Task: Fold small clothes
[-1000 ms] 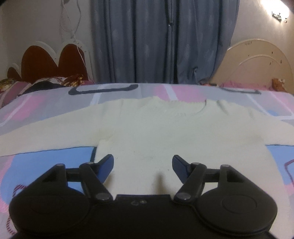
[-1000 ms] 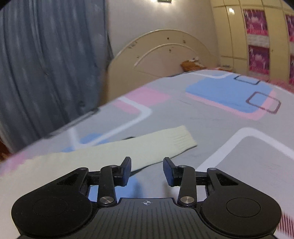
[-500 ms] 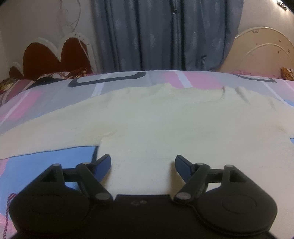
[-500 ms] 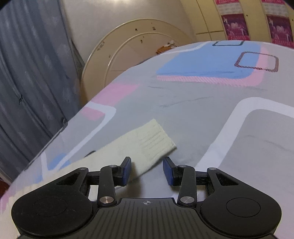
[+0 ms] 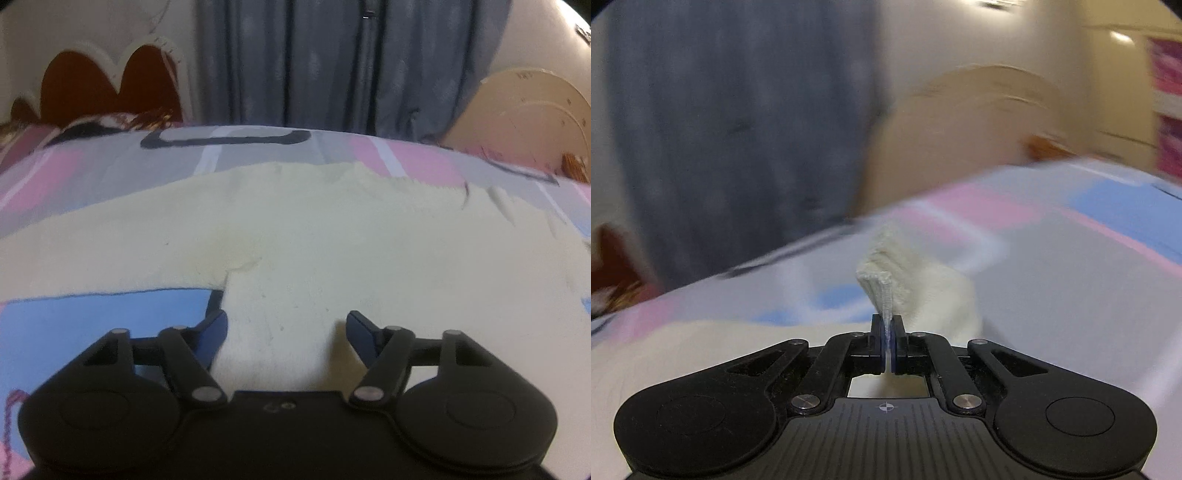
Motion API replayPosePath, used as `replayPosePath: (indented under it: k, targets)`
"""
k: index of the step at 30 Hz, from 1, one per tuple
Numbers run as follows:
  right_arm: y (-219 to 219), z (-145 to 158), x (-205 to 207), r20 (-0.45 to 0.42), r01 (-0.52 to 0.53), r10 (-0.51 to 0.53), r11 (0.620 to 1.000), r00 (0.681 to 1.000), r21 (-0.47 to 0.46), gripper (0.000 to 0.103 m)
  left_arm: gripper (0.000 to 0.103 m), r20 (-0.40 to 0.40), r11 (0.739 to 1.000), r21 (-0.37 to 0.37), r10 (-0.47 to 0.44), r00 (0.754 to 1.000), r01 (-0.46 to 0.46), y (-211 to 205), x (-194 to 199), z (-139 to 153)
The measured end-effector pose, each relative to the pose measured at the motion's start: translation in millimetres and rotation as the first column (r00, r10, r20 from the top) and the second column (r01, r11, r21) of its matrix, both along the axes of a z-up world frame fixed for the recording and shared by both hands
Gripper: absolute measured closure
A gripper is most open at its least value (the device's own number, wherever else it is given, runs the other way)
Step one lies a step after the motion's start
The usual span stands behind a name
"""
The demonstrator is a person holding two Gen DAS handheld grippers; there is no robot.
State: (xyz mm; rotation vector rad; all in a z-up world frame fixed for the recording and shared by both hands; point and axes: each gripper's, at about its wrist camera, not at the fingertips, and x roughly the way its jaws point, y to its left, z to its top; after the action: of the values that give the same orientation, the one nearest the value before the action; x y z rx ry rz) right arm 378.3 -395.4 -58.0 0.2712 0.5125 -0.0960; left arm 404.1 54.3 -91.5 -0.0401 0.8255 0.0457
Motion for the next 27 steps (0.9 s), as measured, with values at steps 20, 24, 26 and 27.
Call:
replayPosePath:
  k: [20,24,26,27]
  targets:
    - [214.0,-33.1,-10.6,-0.066,-0.431,0.428,0.901,0.902,-0.055,0.067,0.051,0.008,0.960,-0.260,-0.105,0.994,0.104,-43.7,24.1,-2.3]
    - [171.0,-29.9,-13.6,-0.094,-0.327,0.326,0.945,0.941,0.003,0.080,0.059,-0.002,0.942,-0.294,-0.167,0.986,0.159,-79.2,42.6,-7.5]
    - [154.3,-25.5,-23.2,-0.099,-0.303,0.303,0.953,0.948,0.014,0.080,0.061,-0.007,0.934,-0.312,-0.184,0.983,0.172,-92.4,53.6,-9.6]
    - [148.1,-25.6,-24.5,-0.104,-0.294,0.294,0.956,0.950,0.017,0.080,0.064,-0.010,0.931,-0.320,-0.189,0.982,0.176,-96.8,57.9,-10.7]
